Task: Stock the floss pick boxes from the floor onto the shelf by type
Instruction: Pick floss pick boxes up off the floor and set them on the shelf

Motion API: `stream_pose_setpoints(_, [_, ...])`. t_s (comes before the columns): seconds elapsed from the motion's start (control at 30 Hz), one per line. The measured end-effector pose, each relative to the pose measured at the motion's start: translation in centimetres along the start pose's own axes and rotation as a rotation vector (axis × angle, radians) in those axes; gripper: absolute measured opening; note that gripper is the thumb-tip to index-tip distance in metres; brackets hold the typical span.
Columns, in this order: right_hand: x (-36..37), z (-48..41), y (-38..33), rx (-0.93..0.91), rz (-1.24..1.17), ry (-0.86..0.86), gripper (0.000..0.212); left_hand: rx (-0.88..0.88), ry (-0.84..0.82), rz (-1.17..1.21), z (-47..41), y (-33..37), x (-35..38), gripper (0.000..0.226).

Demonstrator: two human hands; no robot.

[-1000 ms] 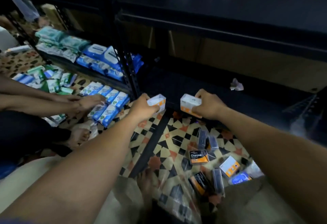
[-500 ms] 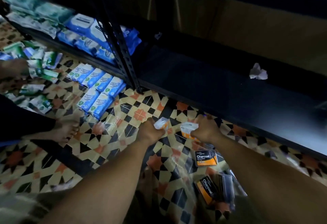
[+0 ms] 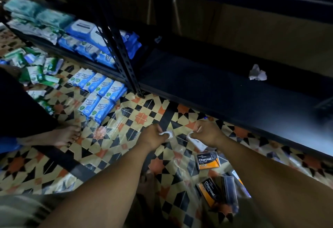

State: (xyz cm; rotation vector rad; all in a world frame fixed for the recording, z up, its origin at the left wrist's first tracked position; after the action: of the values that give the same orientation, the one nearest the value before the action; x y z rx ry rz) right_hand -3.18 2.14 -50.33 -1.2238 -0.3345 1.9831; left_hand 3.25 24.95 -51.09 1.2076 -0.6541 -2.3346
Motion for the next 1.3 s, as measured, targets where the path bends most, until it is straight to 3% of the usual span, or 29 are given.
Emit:
stream_pose_setpoints(0.23, [-3.7,3.8,-2.1,-0.015,-0.050,-0.004,0.018,0.048,-0.010,-0.025,2.9,3.2,-3.9,0.029])
stream_pose_setpoints(0.53, [-9.8,11.1,-10.8,-0.191,-0.010,-0.086,0.027,0.278,-0.198,-0.383,10.5,14.2,-10.6,0.053])
stream_pose_setpoints(0.73, [-16.0,16.8,-17.9,-0.302,0.124,-0.124,0.036,0.341,-0.224,-0.357,15.2,20.6,-17.4,0.043])
stream_pose_setpoints(0.87, [-20.7,19.5,-22.4,-0.373,0.191,-0.060,0.041,0.427,-0.161,-0.376,17.0,25.4,-21.2,0.050])
stream_pose_setpoints(1.07, [-30.1,22.2,-29.0,-0.536,0.236,0.194,0.039,0.658,0.077,-0.420,19.5,34.7,-27.7,0.043])
stream_pose_setpoints(1.3, [-37.2,19.8,-29.1,-0.482,0.200,0.321,0.052,0.704,0.242,-0.298,16.4,39.5,-31.3,0.045])
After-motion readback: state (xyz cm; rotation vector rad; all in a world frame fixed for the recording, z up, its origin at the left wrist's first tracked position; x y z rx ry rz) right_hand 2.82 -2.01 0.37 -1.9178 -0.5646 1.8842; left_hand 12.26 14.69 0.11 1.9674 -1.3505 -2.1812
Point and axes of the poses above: each hand's wrist, its own z-axis away from the middle knuckle, its own x-axis out of the palm, y = z × x, the point moved 10 cm from there along -z, towards the middle knuckle, and after that the axes turned 2 degrees about -x, right-handed, at the moved point
